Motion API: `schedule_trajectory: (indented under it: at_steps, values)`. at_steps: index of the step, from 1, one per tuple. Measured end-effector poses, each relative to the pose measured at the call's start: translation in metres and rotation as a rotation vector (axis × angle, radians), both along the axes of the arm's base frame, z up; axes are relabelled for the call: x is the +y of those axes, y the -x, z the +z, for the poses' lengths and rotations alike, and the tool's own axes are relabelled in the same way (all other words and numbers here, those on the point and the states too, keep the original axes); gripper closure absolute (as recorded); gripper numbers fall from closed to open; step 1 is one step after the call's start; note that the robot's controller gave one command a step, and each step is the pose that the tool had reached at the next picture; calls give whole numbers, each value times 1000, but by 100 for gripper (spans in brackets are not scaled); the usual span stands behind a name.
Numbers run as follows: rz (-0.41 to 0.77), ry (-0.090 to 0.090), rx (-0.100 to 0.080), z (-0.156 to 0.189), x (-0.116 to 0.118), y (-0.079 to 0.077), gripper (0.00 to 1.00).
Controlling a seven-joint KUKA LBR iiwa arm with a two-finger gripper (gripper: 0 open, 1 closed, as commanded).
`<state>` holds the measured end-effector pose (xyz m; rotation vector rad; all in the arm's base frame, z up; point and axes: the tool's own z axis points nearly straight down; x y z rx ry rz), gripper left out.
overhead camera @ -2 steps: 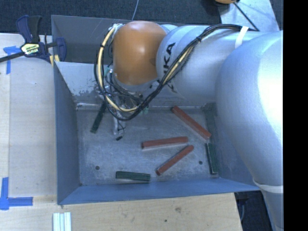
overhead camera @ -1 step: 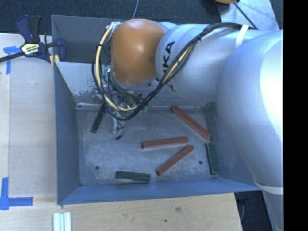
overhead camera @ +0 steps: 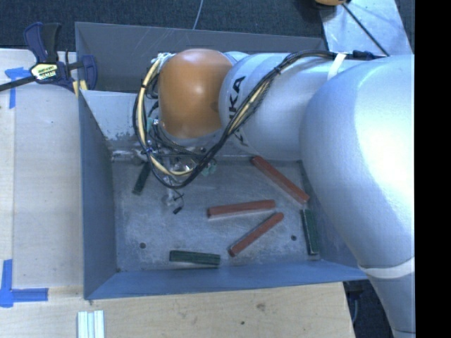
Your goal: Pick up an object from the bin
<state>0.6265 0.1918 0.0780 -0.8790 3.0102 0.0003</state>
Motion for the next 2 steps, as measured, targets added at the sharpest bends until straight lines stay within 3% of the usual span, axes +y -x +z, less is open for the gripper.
schedule_trajectory:
  at_steps: [1,2]
  values:
    - [79,-5,-14,-22,4,-6,100]
    - [137,-4,-16,-17,4,-5,100]
